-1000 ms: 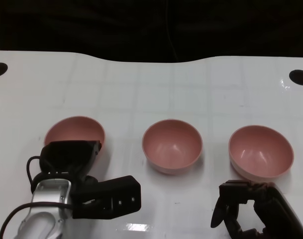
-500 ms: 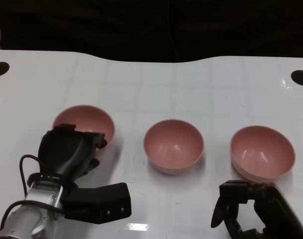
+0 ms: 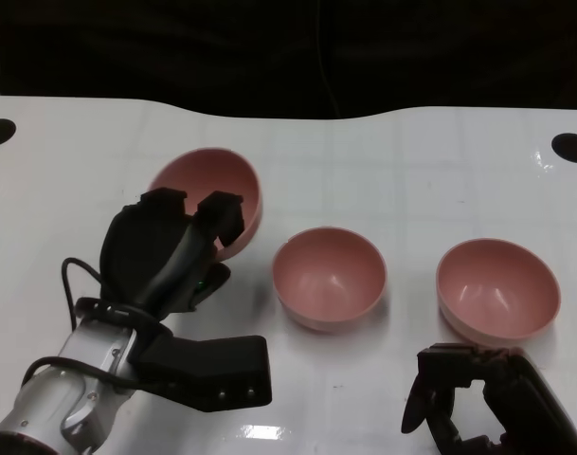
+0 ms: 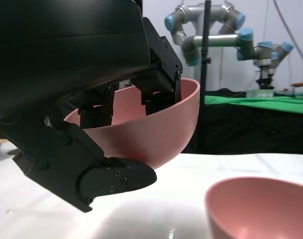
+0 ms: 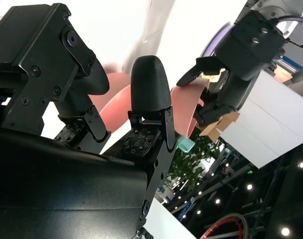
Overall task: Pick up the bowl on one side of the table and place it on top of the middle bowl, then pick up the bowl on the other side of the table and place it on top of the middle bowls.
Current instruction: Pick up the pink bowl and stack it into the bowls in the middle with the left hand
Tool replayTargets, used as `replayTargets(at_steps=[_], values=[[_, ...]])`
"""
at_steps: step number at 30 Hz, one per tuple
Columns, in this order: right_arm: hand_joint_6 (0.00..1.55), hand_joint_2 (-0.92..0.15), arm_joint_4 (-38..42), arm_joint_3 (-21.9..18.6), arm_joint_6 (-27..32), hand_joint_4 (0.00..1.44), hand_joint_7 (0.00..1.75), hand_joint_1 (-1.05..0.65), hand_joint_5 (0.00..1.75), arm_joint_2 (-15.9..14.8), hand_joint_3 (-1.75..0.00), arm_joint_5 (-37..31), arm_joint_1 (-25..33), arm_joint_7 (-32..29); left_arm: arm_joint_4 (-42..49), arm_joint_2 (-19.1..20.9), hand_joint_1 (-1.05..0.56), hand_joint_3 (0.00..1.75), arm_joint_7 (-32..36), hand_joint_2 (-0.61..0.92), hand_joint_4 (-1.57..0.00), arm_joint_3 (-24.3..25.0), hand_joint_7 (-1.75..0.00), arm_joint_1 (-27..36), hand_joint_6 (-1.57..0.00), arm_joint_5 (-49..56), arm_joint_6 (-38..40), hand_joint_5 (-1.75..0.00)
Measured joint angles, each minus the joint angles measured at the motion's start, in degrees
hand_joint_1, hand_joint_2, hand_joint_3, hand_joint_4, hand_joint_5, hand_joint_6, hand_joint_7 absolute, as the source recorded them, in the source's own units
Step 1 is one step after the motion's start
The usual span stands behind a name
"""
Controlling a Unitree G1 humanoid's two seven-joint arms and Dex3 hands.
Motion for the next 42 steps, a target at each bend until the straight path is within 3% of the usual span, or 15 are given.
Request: replayTargets(at_steps=[5, 7, 11, 12, 13, 15, 17, 21, 26, 30, 33, 34, 35, 37, 42], values=[[0.95, -0.13, 0.12, 0.01, 0.0, 0.94, 1.35, 0.21, 1.66, 0.0, -1.67, 0.0, -0.04, 0.0, -0.24, -0.96, -0.22, 1.06, -1.43, 0.43, -0.86, -0.36, -1.71, -0.54, -0.68, -1.82, -3.35, -1.75], [0.95, -0.13, 0.12, 0.02, 0.23, 0.94, 1.35, 0.21, 1.67, 0.0, -1.65, -0.01, -0.12, 0.0, -0.73, -1.71, -0.23, 1.07, -3.04, 0.45, -0.85, -0.87, -1.5, -0.91, -0.76, -1.87, -3.36, -1.75], [0.94, -0.14, 0.11, 0.05, 0.82, 0.94, 1.35, 0.21, 1.67, 0.0, -1.65, -0.02, -0.15, 0.02, -1.53, -3.05, -0.24, 1.07, -5.05, 0.46, -0.85, -1.78, -1.42, -1.76, -0.8, -1.83, -3.37, -1.75], [0.94, -0.14, 0.11, 0.03, 0.83, 0.94, 1.34, 0.2, 1.67, 0.0, -1.65, -0.02, -0.13, 0.01, -1.59, -3.23, -0.21, 1.03, -5.37, 0.48, -0.85, -1.84, -1.22, -2.04, -0.87, -1.87, -3.38, -1.75], [0.94, -0.14, 0.12, 0.04, 0.85, 0.94, 1.34, 0.2, 1.67, 0.0, -1.65, -0.02, -0.13, 0.01, -1.52, -3.57, -0.2, 1.0, -5.92, 0.47, -0.86, -2.04, -1.22, -2.49, -0.88, -1.93, -3.41, -1.75], [0.94, -0.14, 0.12, 0.09, 0.82, 0.94, 1.34, 0.2, 1.67, 0.0, -1.65, -0.01, -0.14, 0.02, -0.25, -5.07, -0.18, 0.92, -6.4, 0.45, -0.86, -3.1, -1.55, -3.82, -0.77, -2.05, -4.19, -1.75], [0.93, -0.14, 0.12, 0.22, 0.8, 0.94, 1.33, 0.2, 1.67, 0.01, -1.65, -0.01, -0.27, 0.07, 1.71, -6.74, -0.17, 0.9, -6.44, 0.47, -0.86, -4.56, -1.69, -4.7, -0.71, -2.0, -5.2, -1.75], [0.93, -0.14, 0.12, 0.25, 0.78, 0.93, 1.33, 0.18, 1.69, 0.0, -1.64, -0.1, -0.24, 0.06, 5.72, -9.34, -0.18, 0.98, -6.41, 0.48, -0.87, -6.35, -1.43, -5.79, -0.8, -2.04, -7.17, -1.75], [0.93, -0.14, 0.12, 0.27, 0.81, 0.92, 1.33, 0.2, 1.71, 0.0, -1.64, -0.08, -0.21, 0.13, 9.51, -10.21, -0.2, 1.05, -6.62, 0.46, -0.88, -8.05, -1.38, -8.31, -0.81, -1.56, -7.34, -1.75], [0.93, -0.12, 0.17, 0.29, 0.81, 0.92, 1.32, 0.21, 1.71, 0.0, -1.65, -0.09, -0.3, 0.13, 12.0, -10.39, -0.21, 0.97, -7.08, 0.48, -0.85, -9.03, -1.1, -10.1, -0.9, -1.42, -7.45, -1.75], [0.93, -0.12, 0.21, 0.31, 0.83, 0.92, 1.31, 0.21, 1.71, 0.02, -1.66, -0.13, -0.45, 0.14, 13.42, -10.26, -0.27, 0.43, -7.88, 0.77, -0.8, -10.45, -0.47, -11.59, -0.96, -0.49, -7.16, -1.31], [0.93, -0.13, 0.24, 0.31, 0.83, 0.92, 1.31, 0.21, 1.71, 0.04, -1.65, -0.14, -0.52, 0.12, 13.49, -10.12, -0.33, 0.36, -9.34, 0.84, -0.67, -11.06, -0.3, -12.11, -0.83, 0.44, -6.41, -1.1], [0.93, -0.13, 0.36, 0.31, 0.83, 0.92, 1.31, 0.21, 1.7, 0.08, -1.65, -0.25, -0.67, 0.07, 13.13, -9.91, -0.39, 0.3, -11.4, 0.89, -0.63, -11.68, -0.14, -12.47, -0.73, 1.35, -5.04, -0.73], [0.94, -0.13, 0.72, 0.32, 0.83, 0.92, 1.31, 0.21, 1.7, 0.2, -1.64, -0.63, -0.97, -0.03, 11.82, -9.13, -0.47, 0.24, -15.17, 0.91, -0.59, -13.04, -0.03, -13.15, -0.62, 3.69, -2.18, -0.37], [0.94, -0.13, 1.5, 0.34, 0.82, 0.93, 1.32, 0.21, 1.69, 0.65, -1.64, -0.76, -1.54, -0.19, 7.95, -7.15, -0.64, 0.29, -20.69, 0.92, -0.42, -14.32, 0.0, -13.52, -0.44, 6.69, 1.36, -0.14]])
